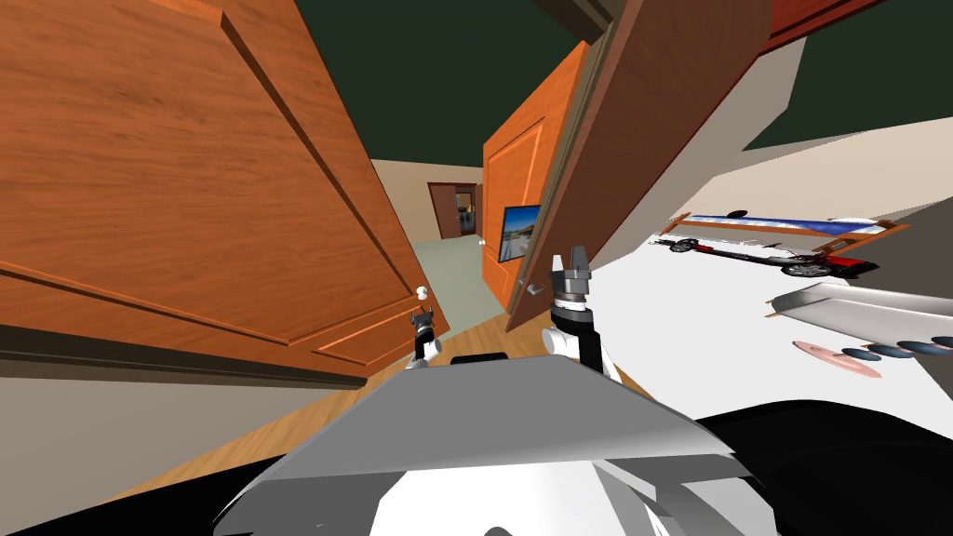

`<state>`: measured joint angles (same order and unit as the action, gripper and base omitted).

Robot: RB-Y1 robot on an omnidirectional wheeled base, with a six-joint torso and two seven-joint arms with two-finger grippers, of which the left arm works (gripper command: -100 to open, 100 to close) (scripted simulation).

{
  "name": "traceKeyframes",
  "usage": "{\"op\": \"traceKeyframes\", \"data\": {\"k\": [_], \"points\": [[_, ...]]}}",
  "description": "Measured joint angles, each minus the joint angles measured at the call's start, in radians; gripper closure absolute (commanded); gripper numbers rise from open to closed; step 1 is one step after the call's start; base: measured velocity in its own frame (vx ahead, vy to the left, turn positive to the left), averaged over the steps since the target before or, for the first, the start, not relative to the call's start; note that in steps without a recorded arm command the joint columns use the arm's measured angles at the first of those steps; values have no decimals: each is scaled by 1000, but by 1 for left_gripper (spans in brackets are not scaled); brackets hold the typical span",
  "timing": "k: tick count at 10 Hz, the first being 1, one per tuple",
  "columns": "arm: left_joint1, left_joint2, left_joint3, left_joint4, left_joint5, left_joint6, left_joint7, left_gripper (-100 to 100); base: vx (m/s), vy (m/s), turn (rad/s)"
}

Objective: Push the door open

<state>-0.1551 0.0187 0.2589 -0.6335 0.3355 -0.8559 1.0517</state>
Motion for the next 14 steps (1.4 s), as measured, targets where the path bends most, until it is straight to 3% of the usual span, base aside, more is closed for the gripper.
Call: {"op": "traceKeyframes", "data": {"k": [9, 10, 12, 14], "points": [[-19, -23, -16, 18, 60, 6, 186, -100, -13, 7, -21], [-24, -6, -16, 31, 60, -1, 189, -100, 162, 89, -28], [-14, 13, -14, 14, 62, 7, 190, -100, 181, 74, -22], [-19, 22, -11, 24, 64, 3, 194, -100, 199, 107, -26]]}}
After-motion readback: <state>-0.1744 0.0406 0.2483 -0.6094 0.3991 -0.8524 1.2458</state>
